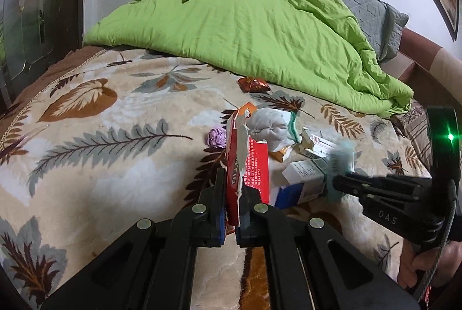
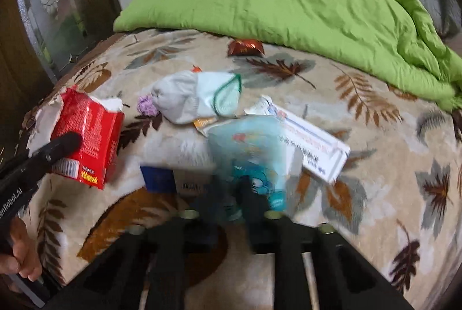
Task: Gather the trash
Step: 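Lift the red snack box with the left tool while the right tool lifts the teal packet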
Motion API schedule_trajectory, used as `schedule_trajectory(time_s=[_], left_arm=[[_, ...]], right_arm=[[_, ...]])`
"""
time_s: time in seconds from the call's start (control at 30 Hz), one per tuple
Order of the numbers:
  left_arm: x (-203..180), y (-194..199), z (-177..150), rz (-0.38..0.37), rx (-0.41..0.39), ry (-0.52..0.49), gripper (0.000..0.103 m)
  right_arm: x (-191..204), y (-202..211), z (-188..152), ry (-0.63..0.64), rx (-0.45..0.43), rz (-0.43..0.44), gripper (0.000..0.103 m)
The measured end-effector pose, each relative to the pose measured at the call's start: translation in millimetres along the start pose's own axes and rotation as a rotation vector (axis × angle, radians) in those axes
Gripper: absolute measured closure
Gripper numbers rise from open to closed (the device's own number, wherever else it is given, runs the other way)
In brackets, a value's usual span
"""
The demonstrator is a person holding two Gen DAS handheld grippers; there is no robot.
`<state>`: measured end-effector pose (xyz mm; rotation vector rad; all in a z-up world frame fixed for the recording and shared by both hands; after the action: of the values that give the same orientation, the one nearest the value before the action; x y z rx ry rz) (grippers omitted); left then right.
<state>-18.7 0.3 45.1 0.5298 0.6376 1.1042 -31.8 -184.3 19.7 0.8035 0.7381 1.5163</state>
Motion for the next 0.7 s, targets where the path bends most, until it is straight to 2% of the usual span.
schedule_trajectory(time_s=[0.27,0.5,0.6,0.63,0.67,0.7], left_arm=[[-10,17,-4,-0.003,-0.029,-0.026,0.099],[-23,32,-15,-0.036,-0.036,-0.043,0.099],[-28,33,-17,-0.033,-0.038,-0.061,0.099],[-28,33,-18,-0.033,-0.038,-0.061,0.099],[-28,33,-18,-0.034,-0.038,-0.06,0.099],[-29,33,-18,-0.031,-0.039,-0.059,0.099]], right_arm=[[-7,30,-29,-0.083,-0.03,0.06,0.094],[-5,58,-46,-0.094,-0.049,0.112,0.095],[2,60,-50,-0.073,-0.023,0.143,0.094],[3,61,-51,-0.067,-0.023,0.134,0.091],[4,61,-52,-0.054,-0.02,0.119,0.074],[5,61,-53,-0.04,-0.016,0.111,0.062]])
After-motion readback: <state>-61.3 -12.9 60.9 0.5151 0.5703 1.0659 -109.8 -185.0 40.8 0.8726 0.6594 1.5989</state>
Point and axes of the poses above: each gripper's, at about its wrist camera, not at the fingertips, and y roughly against the way its jaws point, x to its left, z to its top, the point moved 5 cm from there along -y, roughly the way its jaws point, and after that the axes turned 4 degrees about x, right-handed, at the moved point
